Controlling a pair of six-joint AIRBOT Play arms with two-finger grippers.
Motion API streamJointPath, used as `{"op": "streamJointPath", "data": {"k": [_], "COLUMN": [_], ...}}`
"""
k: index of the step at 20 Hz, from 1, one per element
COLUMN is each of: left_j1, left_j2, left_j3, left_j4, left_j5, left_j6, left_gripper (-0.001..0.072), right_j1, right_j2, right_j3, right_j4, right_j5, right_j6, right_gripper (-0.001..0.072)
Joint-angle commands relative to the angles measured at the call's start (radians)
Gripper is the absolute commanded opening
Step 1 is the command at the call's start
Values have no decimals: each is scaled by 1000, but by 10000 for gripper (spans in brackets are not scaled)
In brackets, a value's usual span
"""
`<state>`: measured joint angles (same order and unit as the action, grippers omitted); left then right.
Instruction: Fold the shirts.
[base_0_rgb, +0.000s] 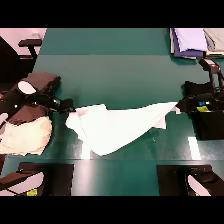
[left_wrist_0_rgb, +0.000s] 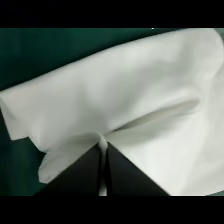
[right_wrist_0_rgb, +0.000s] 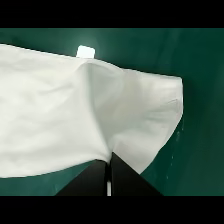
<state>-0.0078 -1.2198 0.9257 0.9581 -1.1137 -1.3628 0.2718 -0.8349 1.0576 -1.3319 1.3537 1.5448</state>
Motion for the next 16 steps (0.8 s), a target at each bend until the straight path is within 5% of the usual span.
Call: {"op": "streamJointPath", "data": {"k": [1, 9, 16], "left_j1": [1, 0, 0], "left_j2": [82, 439, 525], "left_j3": [142, 768, 1114], "left_j4": [21, 180, 303], "left_j5": [-2, -2, 0], "left_j6": [-4, -56, -157], "left_gripper": [24, 24, 23], "right_j1": [1, 1, 1], "right_j2": [0, 0, -30], "right_j3": [81, 691, 1018], "right_j4": [-51, -191, -246], "right_j5": [1, 20, 164], "right_j6": [-1, -1, -1], "right_gripper": [13, 13, 12]}}
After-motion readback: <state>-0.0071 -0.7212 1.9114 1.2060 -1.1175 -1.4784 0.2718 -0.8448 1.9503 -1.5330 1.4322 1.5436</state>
